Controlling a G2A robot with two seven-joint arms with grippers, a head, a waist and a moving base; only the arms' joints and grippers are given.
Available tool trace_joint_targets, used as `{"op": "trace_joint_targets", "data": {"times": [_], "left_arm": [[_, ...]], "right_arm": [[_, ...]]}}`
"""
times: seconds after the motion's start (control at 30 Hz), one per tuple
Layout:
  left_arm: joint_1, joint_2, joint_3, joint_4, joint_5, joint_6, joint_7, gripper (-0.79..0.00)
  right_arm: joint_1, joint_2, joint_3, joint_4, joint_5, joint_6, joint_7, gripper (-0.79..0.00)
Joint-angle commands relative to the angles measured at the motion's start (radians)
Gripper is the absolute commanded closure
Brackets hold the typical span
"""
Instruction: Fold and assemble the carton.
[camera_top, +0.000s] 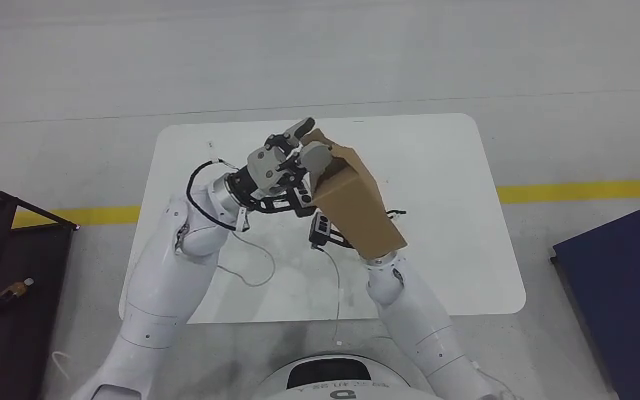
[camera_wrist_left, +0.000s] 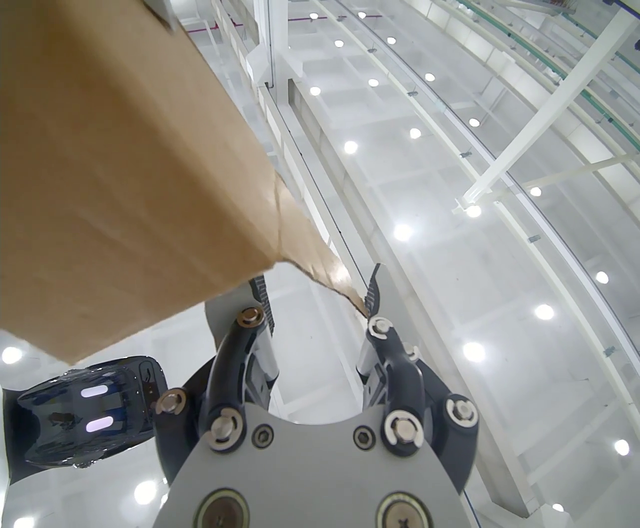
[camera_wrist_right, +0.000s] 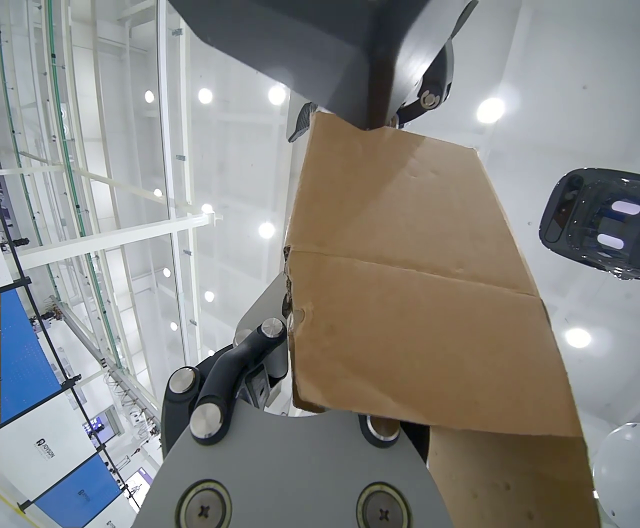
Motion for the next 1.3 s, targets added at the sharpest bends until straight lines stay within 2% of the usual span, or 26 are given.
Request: {"op": "trace_joint_targets", "data": {"times": [0.0,0.6,0.8,1.27], "left_arm": [[-0.002,-0.002,0.002,0.006,-0.014,-0.013,-0.002,-0.400],[-0.026,-0.009,0.001,0.023,-0.052,-0.028,-0.006,-0.379],[-0.040,-0.009,0.004,0.031,-0.026,-0.007,0.010,-0.376],[-0.023,-0.004,-0.001,0.033,0.012,0.035,0.024,-0.382]], "right_arm": [[-0.001,0.000,0.000,0.001,-0.001,0.000,0.000,0.000],[0.017,0.002,-0.008,0.011,-0.002,0.000,0.000,0.000],[0.023,0.003,-0.012,0.014,0.001,0.000,0.000,0.000],[0.031,0.003,-0.022,0.028,-0.002,0.000,0.000,0.000]]}}
